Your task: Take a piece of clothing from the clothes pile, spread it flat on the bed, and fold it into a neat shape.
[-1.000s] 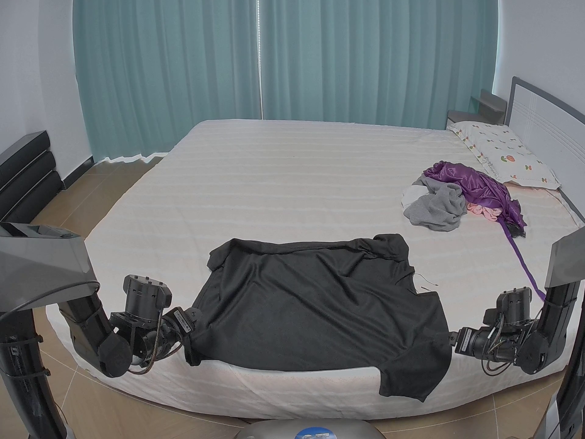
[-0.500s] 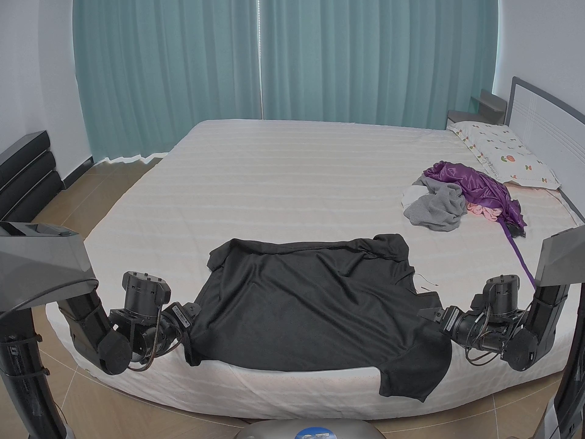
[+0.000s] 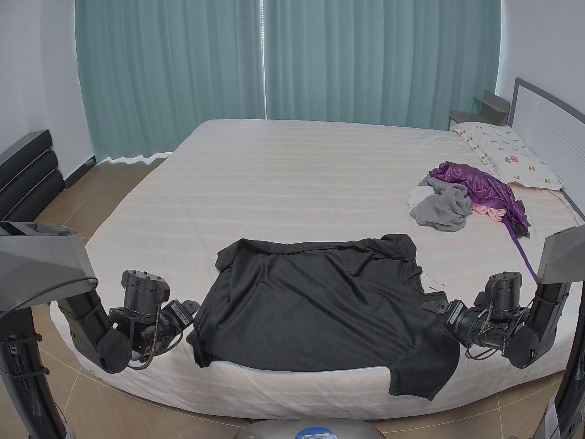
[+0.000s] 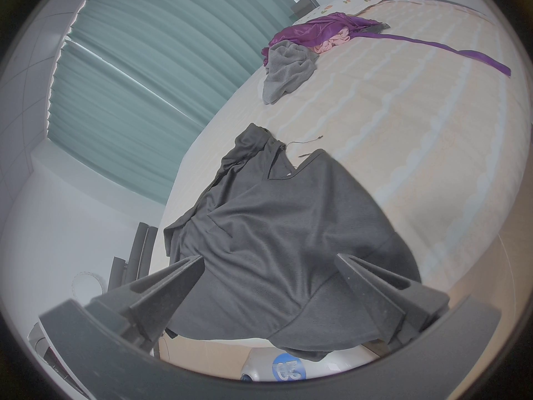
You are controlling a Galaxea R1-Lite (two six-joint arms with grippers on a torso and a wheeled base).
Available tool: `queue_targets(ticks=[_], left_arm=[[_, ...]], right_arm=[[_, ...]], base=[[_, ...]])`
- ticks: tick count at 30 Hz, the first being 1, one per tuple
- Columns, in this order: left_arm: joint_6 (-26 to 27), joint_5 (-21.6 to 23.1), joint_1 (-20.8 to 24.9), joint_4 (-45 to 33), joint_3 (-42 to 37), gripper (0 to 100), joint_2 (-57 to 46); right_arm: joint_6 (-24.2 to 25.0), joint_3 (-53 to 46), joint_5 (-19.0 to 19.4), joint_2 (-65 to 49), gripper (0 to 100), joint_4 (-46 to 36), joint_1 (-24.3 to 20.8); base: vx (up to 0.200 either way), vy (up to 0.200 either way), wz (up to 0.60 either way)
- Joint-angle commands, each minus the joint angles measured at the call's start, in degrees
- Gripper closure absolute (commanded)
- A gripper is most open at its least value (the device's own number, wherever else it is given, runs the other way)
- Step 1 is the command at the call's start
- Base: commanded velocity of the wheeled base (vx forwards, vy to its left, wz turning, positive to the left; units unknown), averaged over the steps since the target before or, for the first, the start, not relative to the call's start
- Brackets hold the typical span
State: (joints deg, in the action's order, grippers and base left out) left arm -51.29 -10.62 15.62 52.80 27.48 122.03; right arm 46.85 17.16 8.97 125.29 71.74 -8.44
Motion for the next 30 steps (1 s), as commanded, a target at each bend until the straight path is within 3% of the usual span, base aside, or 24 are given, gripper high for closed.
queue_targets(ticks=[1,15,24,30], left_arm=[[0.0,-0.1,0.1,0.0,0.0,0,-0.2],[0.0,0.1,1.2,0.1,0.4,0,-0.5],[0.0,0.1,2.6,0.1,0.4,0,-0.3],[-0.1,0.2,2.6,0.1,1.4,0,0.0]], right_arm=[[0.1,0.3,0.0,0.1,0,0.1,0.0],[0.2,0.5,0.0,0.0,0,0.1,-0.4],[0.3,0.5,0.0,0.1,0,0.1,-0.5],[0.2,0.7,0.0,0.5,0,0.1,-0.5]], base=[[0.0,0.0,0.0],[0.0,0.0,0.0],[0.2,0.0,0.0],[0.0,0.0,0.0]])
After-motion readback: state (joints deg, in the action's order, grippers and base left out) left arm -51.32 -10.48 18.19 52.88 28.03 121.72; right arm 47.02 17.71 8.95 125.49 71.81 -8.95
